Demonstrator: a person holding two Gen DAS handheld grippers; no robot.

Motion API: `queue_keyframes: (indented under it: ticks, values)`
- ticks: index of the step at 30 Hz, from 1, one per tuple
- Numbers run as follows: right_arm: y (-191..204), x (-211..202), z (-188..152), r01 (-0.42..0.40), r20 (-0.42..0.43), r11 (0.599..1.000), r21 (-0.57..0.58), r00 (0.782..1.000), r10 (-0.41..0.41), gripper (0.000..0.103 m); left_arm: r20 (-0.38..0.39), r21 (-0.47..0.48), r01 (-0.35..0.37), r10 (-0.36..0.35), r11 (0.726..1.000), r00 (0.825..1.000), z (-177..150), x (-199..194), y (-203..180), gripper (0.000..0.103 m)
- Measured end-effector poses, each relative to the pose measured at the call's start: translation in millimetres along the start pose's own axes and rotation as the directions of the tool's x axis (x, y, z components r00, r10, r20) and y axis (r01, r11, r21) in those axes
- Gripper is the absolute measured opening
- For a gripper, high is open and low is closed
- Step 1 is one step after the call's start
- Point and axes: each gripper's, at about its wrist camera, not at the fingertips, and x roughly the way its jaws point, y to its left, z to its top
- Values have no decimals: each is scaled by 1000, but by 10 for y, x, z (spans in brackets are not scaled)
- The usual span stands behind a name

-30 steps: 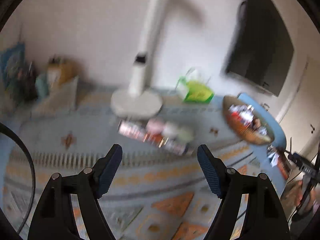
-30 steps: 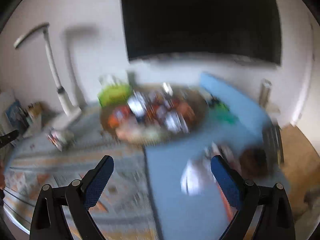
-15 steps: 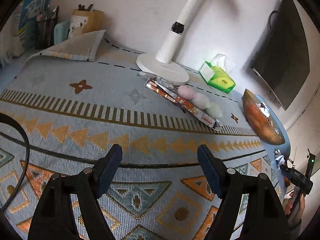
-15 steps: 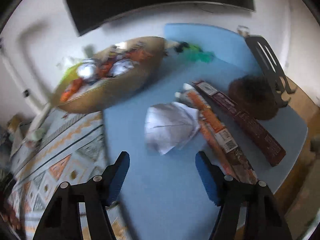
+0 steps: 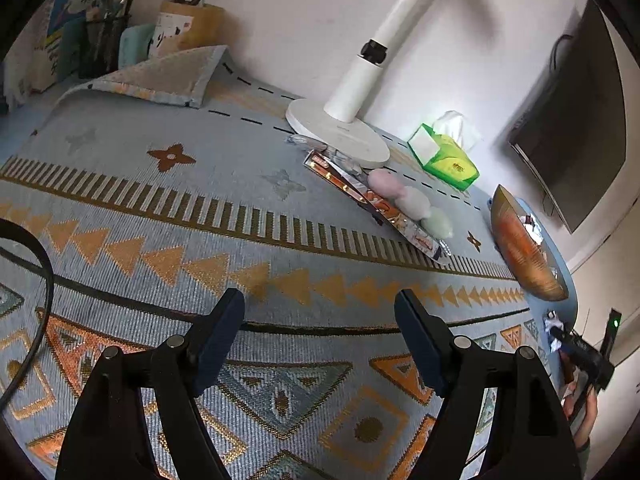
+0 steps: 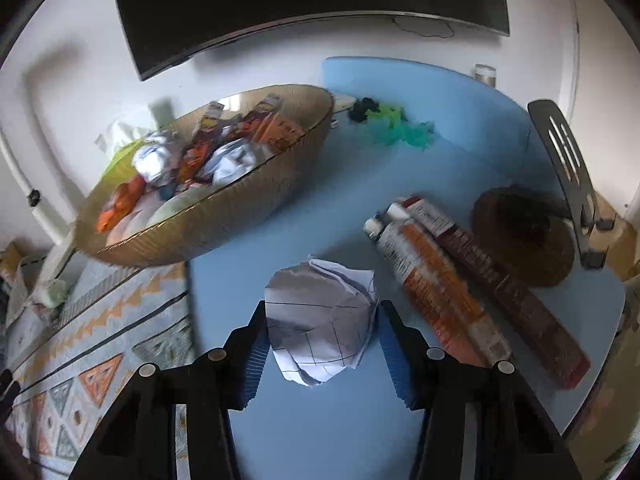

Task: Organize objects
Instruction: 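Move both tools back over the rug, right still holding the paper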

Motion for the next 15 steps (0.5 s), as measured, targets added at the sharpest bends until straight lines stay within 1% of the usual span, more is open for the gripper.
queue_keyframes:
  ticks: [2, 5, 8, 9, 10, 11, 13, 15]
  values:
    - [101, -88, -68, -62, -9, 998, -11, 998, 61, 51, -9, -10, -7, 7, 1000, 1000, 2, 16, 18, 76]
    - [480, -203, -170, -175, -42, 981, -87, 984, 172, 51, -17, -1, -29, 29, 1000, 999, -2, 39, -4, 76]
    - [1044, -186, -249, -293, -105, 938, -186, 955, 277, 52, -36, 26, -85, 86, 996, 996, 18, 88, -99, 76]
    - [1230, -130, -262, -333, -137, 919, -210, 941, 310, 52, -55, 16, -101, 101, 995, 993, 45, 123, -145, 76]
    - [1388, -73, -281, -357, -158, 906, -229, 932, 327, 52, -79, -2, -108, 108, 994, 991, 86, 165, -194, 76]
    - [1545, -9, -289, -365, -166, 895, -255, 929, 331, 52, -98, -19, -110, 108, 994, 989, 122, 205, -232, 76]
    - [1863, 143, -243, -348, -143, 877, -330, 937, 318, 52, -136, -64, -93, 84, 994, 987, 244, 318, -355, 76]
    - [2054, 197, -221, -330, -119, 865, -377, 944, 307, 52, -130, -94, -71, 58, 993, 990, 387, 430, -449, 76]
